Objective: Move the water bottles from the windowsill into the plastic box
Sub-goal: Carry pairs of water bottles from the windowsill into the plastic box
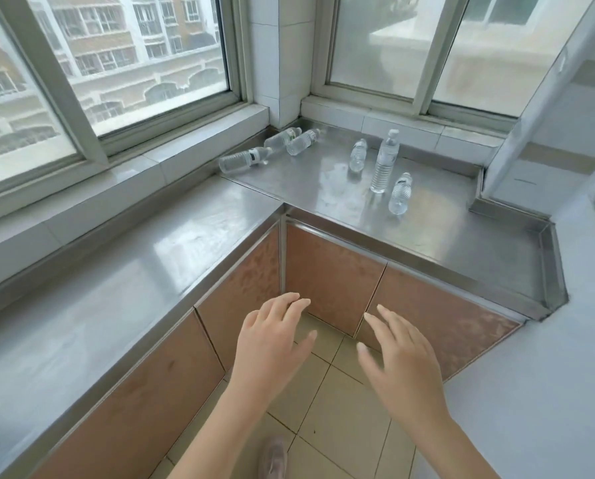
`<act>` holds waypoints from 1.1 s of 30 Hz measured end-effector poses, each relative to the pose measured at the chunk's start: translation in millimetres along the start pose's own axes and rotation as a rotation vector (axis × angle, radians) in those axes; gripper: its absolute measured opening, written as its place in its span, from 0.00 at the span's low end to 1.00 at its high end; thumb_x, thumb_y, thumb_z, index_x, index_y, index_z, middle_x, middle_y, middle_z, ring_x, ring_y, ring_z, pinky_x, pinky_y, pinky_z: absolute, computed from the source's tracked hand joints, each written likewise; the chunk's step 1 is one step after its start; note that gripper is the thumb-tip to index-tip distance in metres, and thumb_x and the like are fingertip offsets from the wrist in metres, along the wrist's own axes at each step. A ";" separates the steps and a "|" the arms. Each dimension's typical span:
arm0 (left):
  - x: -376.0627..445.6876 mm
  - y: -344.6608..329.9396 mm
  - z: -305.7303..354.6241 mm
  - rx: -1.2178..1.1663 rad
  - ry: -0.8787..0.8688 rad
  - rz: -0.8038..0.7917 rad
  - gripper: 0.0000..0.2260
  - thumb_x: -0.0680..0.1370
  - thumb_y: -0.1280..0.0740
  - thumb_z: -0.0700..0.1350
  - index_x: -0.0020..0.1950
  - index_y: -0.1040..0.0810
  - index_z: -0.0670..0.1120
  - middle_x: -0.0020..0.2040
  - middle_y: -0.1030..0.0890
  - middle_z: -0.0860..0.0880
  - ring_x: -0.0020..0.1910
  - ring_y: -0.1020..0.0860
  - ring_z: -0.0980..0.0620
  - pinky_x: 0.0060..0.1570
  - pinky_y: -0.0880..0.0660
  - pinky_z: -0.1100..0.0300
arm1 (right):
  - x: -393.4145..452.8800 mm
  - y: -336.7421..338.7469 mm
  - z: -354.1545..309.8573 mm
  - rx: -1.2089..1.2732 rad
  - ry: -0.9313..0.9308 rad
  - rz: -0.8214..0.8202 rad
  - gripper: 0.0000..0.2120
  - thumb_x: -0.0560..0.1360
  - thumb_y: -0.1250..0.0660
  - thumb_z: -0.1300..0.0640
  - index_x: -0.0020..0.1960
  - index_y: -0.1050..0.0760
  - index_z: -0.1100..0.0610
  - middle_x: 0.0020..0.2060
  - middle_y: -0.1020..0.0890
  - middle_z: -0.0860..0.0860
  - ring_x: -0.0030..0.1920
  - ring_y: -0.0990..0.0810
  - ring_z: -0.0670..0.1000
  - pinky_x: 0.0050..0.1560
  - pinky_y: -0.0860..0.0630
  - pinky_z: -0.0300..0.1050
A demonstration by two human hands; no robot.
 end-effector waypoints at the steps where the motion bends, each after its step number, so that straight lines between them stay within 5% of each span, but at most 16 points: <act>1: 18.4 -6.4 -4.1 0.004 -0.003 -0.005 0.20 0.77 0.31 0.55 0.68 0.23 0.52 0.68 0.23 0.55 0.68 0.26 0.53 0.62 0.30 0.54 | 17.7 -4.0 5.3 -0.003 -0.008 -0.003 0.21 0.74 0.32 0.52 0.66 0.25 0.54 0.68 0.26 0.51 0.68 0.29 0.53 0.67 0.33 0.55; 12: 258.8 -75.1 -24.0 0.017 -0.141 -0.093 0.21 0.79 0.35 0.57 0.71 0.27 0.53 0.70 0.26 0.55 0.70 0.29 0.53 0.65 0.32 0.54 | 220.0 -34.3 60.3 -0.094 -0.162 -0.016 0.22 0.75 0.35 0.49 0.68 0.28 0.51 0.69 0.28 0.50 0.68 0.31 0.52 0.68 0.35 0.50; 18: 362.0 -106.4 -10.7 0.106 -0.265 -0.085 0.21 0.69 0.22 0.52 0.59 0.18 0.48 0.59 0.17 0.50 0.56 0.17 0.48 0.49 0.21 0.50 | 302.2 -43.3 95.4 -0.086 -0.248 -0.019 0.22 0.76 0.36 0.47 0.68 0.28 0.52 0.69 0.28 0.50 0.68 0.31 0.53 0.66 0.34 0.50; 27: 491.1 -176.2 6.7 0.094 -0.250 -0.089 0.21 0.70 0.23 0.51 0.60 0.18 0.46 0.59 0.17 0.49 0.55 0.17 0.46 0.48 0.21 0.49 | 450.1 -73.5 165.9 -0.099 -0.212 -0.063 0.22 0.74 0.32 0.51 0.66 0.25 0.56 0.66 0.25 0.55 0.65 0.27 0.57 0.63 0.30 0.52; 30: 528.8 -199.2 15.8 0.066 -0.234 -0.140 0.24 0.75 0.28 0.54 0.69 0.25 0.48 0.66 0.22 0.51 0.63 0.22 0.48 0.58 0.25 0.50 | 490.2 -83.8 188.7 -0.118 -0.228 -0.048 0.22 0.70 0.28 0.53 0.62 0.23 0.60 0.61 0.21 0.59 0.61 0.23 0.60 0.60 0.27 0.56; 33: 563.4 -227.4 23.6 0.005 -0.198 -0.208 0.35 0.77 0.34 0.58 0.80 0.43 0.51 0.75 0.31 0.53 0.72 0.32 0.50 0.67 0.34 0.53 | 520.4 -99.9 206.7 -0.150 -0.243 -0.088 0.23 0.68 0.27 0.54 0.61 0.23 0.62 0.61 0.22 0.62 0.61 0.24 0.63 0.60 0.27 0.60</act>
Point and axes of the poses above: each hand's wrist, its own x-axis towards the middle knuckle, its own y-axis out of the back of the hand, z = x × y, the point moved 3 cm from there along x, towards the middle knuckle
